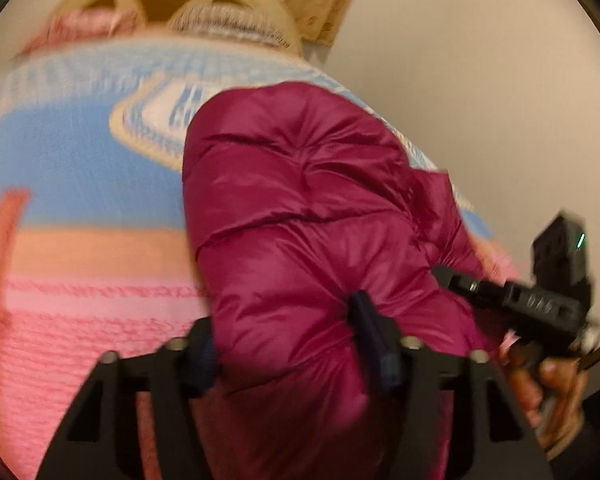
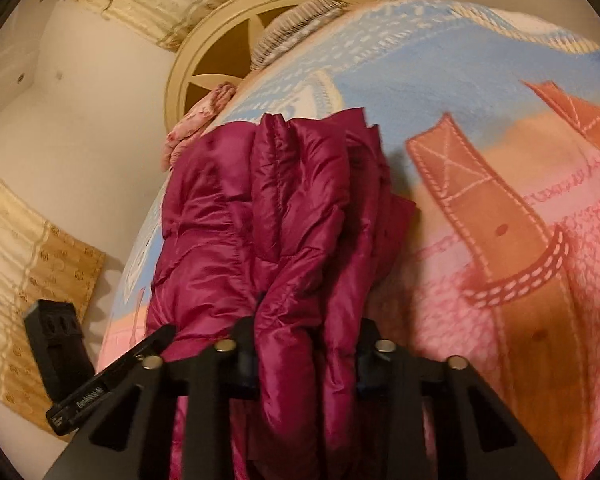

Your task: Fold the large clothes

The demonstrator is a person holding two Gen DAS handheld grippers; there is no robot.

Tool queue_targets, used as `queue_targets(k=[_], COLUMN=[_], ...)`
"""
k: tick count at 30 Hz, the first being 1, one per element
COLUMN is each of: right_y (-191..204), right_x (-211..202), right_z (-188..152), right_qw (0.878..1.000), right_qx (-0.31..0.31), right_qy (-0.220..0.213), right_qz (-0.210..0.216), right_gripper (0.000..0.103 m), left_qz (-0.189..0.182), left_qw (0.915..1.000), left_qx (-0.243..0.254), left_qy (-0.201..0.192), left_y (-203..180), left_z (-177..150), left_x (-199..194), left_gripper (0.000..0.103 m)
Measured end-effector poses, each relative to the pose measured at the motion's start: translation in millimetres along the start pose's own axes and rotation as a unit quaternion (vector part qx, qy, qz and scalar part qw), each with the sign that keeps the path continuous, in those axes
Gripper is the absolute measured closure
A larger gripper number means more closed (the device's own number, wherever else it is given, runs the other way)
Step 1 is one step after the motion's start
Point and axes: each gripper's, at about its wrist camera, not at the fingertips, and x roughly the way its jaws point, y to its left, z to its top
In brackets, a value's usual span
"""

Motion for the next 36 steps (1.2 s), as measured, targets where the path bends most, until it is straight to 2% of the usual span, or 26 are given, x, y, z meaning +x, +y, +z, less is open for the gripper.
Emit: queue_targets(k=[2,5,12,20,27,36], right_y=[13.3,39.1,98.9,176.5,226.9,262.7], right_x=[-5.8,-14.2,-21.1,3.8,49.3,102.6], right_z=[-6.2,-16.2,-39.8,-69.0,-97.7,-125.9], right_qw=[1.000,0.999,0.995,0.985,0.974,0.965], right_qx=[-0.013,-0.035,-0.084,-0.134,-0.160,-0.172], right_qy=[-0.005,-0.010,-0.007,0.030,0.072,0.123], right_qz=[0.004,0.014,0.049,0.109,0.146,0.158], right_gripper=[0.078,0.079,0.080,0.080,0.080,0.080], left_qz=[0.016,0.028,0.079,0.132,0.188,0.215], left_qw=[0.9996,0.9987,0.9925,0.9832,0.9717,0.9646], left_qx=[0.016,0.020,0.020,-0.023,-0.054,-0.105], left_qy=[-0.015,-0.037,-0.092,-0.124,-0.132,-0.112], left_y=[-7.4,-9.8,3.6,67.0,110.2,145.2], left_z=[-3.4,-7.2,-21.5,-54.3,-73.3,-101.2], left_x=[-17.8,-46.9,-121.1,-184.0,-201.5,-204.1], left_gripper=[0.063,0.069,0.069,0.069,0.069,0.069])
